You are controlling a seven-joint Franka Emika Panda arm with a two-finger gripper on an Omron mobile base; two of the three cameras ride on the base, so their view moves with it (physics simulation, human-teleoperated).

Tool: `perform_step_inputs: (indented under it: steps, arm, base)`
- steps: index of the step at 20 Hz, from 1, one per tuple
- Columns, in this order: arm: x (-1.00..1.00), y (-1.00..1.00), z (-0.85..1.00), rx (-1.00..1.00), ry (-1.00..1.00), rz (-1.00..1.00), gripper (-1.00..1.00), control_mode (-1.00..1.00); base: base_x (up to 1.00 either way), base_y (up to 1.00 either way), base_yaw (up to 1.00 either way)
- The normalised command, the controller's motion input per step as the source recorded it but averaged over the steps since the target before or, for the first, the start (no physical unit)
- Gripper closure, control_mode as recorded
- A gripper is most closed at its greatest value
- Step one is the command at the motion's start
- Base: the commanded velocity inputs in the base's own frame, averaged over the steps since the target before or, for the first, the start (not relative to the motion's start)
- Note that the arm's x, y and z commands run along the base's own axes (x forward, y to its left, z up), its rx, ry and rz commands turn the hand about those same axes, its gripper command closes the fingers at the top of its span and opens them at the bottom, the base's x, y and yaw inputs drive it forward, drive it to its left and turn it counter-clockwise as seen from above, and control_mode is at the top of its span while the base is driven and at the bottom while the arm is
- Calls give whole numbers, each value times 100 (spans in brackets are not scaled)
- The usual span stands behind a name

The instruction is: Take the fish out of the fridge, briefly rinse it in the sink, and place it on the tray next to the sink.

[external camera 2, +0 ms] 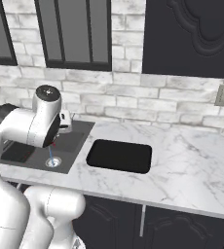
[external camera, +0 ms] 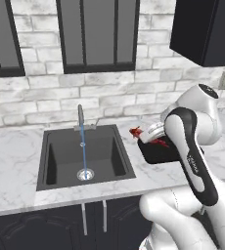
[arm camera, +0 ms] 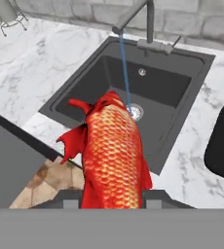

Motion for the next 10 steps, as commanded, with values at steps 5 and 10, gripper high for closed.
perform_step_inputs:
  steps: [5,10]
  arm:
    - [40,54,-24,-3,5,16,100,-100]
    - [59,26,-22,-3,0,16,100,-100]
  base:
    - [0,0,0]
    - [0,0,0]
